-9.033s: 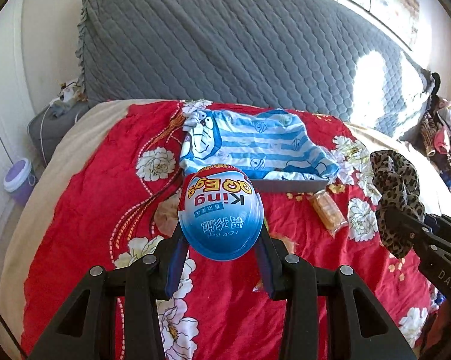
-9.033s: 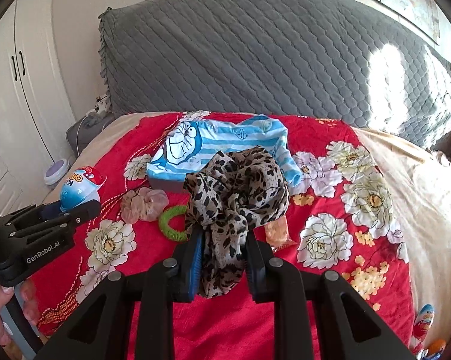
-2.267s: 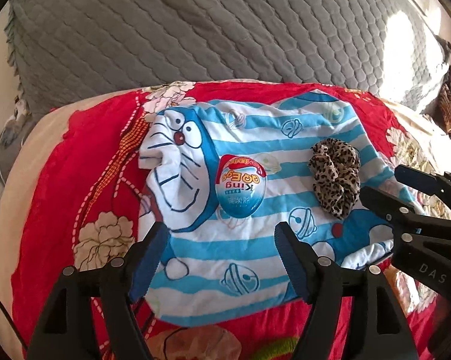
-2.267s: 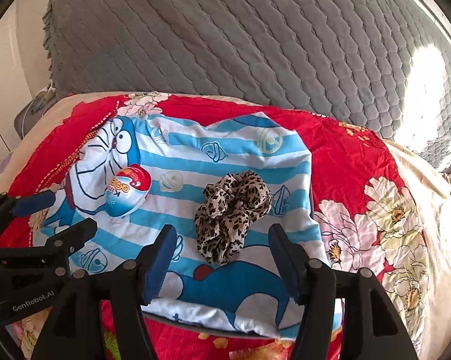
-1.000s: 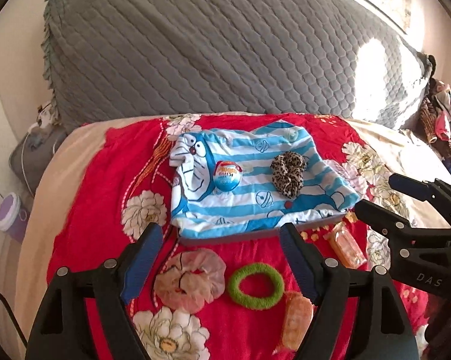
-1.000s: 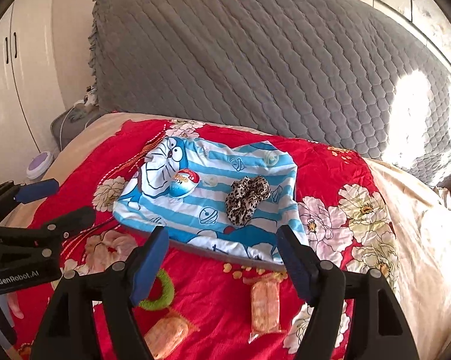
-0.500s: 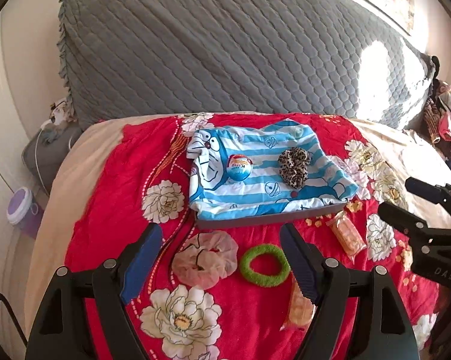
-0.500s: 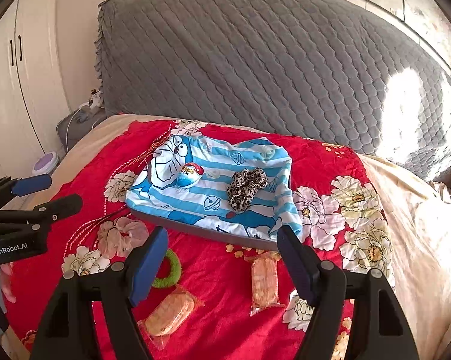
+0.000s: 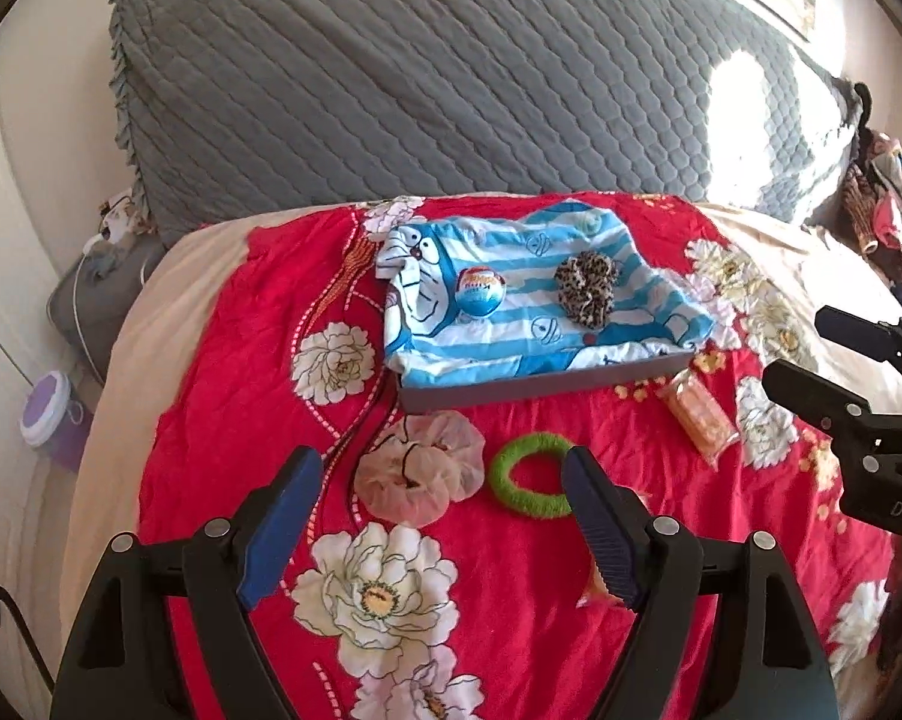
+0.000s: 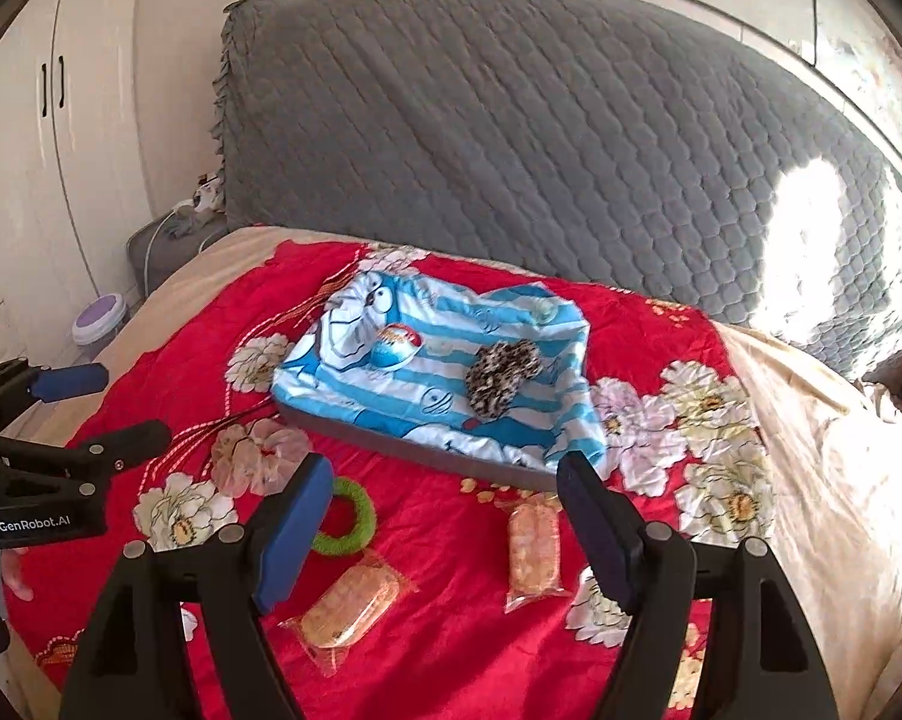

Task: Organize objects
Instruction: 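Withdraw both open tools back toward the sheer scrunchie and green hair tie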

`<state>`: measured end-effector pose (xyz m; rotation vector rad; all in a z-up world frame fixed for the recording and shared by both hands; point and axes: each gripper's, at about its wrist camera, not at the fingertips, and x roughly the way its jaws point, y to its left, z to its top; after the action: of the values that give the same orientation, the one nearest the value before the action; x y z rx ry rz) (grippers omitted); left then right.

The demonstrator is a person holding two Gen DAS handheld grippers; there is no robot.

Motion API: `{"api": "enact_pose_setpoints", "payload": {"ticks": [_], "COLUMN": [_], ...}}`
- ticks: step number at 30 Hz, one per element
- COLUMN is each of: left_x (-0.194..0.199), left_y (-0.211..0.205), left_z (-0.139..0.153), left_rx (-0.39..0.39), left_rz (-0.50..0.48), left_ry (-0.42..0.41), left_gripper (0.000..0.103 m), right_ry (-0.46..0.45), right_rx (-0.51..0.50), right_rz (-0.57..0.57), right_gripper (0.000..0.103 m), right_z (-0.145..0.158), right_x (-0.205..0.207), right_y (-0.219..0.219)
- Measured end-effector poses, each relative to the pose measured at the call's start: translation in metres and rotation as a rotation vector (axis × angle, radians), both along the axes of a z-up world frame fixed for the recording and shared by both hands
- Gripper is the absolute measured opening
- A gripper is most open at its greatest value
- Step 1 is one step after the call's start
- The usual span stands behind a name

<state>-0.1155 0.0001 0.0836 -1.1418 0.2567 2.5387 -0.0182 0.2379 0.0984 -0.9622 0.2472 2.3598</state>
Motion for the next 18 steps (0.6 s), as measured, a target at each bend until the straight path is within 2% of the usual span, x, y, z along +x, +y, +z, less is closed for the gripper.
{"api": "enact_pose_setpoints", "payload": {"ticks": [18], "left_x": [-0.011], "left_y": [-0.012], "left_z": [-0.047], "left_rx": [-0.045], "left_rz": [0.0], "left_ry": [-0.075], "left_gripper": [0.083], "right_ry": [-0.073], "right_rx": [-0.029], "right_rz": [0.08], "right_gripper": [0.077], "right_z": [-0.038], "right_x": [-0.028], "right_y": [-0.019]}}
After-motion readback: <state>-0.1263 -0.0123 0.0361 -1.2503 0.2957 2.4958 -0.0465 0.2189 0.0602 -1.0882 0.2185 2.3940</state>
